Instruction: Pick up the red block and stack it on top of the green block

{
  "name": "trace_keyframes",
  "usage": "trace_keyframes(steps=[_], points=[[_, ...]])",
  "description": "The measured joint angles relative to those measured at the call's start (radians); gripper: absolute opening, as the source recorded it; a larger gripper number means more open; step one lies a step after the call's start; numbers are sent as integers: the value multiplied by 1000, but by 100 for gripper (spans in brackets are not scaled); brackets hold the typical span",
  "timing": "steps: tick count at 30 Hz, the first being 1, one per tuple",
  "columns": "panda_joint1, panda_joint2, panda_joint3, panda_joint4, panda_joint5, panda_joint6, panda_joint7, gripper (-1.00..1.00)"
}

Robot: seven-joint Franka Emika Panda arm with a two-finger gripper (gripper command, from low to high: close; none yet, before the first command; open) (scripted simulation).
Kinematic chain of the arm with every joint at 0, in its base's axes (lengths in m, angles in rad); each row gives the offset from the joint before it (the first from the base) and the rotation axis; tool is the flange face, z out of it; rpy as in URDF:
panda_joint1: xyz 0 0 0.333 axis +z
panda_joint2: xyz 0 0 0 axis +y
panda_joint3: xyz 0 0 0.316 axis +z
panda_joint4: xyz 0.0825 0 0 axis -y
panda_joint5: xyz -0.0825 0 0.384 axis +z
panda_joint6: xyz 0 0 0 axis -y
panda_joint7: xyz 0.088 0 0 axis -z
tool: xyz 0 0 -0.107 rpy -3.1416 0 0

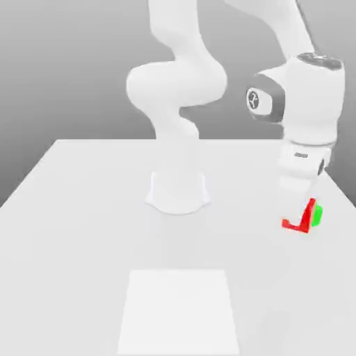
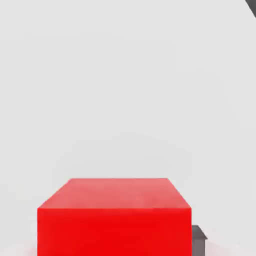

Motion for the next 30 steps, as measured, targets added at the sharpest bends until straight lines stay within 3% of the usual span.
trace_keyframes(steps=[8,18,30], points=[[250,-26,194,-46,53,3,-19,-100],[162,49,253,-28,-103,51,91,-100],[114,237,247,-36,-346,229,262,-100]])
